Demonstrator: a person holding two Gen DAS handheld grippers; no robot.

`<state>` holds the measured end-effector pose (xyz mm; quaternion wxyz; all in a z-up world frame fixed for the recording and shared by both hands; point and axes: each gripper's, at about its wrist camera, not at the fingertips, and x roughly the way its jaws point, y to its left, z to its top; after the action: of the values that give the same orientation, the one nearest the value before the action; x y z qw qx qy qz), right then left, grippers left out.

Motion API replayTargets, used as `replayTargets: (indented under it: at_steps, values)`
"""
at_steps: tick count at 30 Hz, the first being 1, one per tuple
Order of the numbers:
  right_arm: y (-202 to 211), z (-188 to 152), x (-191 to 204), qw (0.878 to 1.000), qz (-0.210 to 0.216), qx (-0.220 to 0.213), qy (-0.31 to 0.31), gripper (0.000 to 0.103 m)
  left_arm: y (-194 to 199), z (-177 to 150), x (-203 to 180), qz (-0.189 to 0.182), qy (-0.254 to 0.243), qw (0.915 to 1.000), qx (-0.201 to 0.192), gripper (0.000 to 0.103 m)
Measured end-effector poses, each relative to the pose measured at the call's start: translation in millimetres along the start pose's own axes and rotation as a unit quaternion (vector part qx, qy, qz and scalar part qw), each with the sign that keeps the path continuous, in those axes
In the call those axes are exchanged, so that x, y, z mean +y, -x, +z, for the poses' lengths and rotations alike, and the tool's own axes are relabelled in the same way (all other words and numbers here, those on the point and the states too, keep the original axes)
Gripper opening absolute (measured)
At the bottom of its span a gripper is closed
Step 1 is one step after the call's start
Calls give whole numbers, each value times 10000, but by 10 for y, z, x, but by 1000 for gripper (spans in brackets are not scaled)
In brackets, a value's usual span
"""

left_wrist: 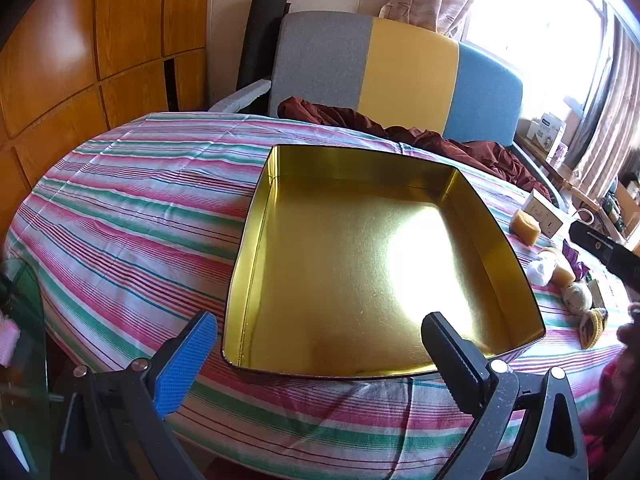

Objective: Organize objects
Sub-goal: 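Move the left gripper from the gold tray toward the clear plastic bundle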

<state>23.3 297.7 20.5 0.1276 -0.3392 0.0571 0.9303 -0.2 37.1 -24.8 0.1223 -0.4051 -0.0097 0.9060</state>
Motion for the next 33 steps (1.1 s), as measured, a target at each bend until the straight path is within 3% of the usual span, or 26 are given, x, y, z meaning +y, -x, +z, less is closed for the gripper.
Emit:
replayTargets:
  at_steps: [9, 18, 25, 29, 33]
  values:
    - [-20, 154, -625, 9984, -457, 68, -311, 102, -71, -1, -15, -93, 31, 9999, 108, 103]
    - [-98, 191, -1548, 9877, -1074, 211, -1120, 102, -78, -7, -106, -311, -89, 9994, 114, 103]
    - [-69, -47, -2325, 9589, -1411, 134, -2459, 102, 3, 83, -410, -756, -576, 9955, -33, 103]
    - [-55, -190, -2598, 9348, -1214, 188, -3333, 102, 37, 196, -701, -1051, -866, 9904, -256, 103]
    - [-57, -205, -2624, 9327, -1104, 185, -3429, 102, -5, 341, -1106, -1436, -1273, 9812, -182, 103]
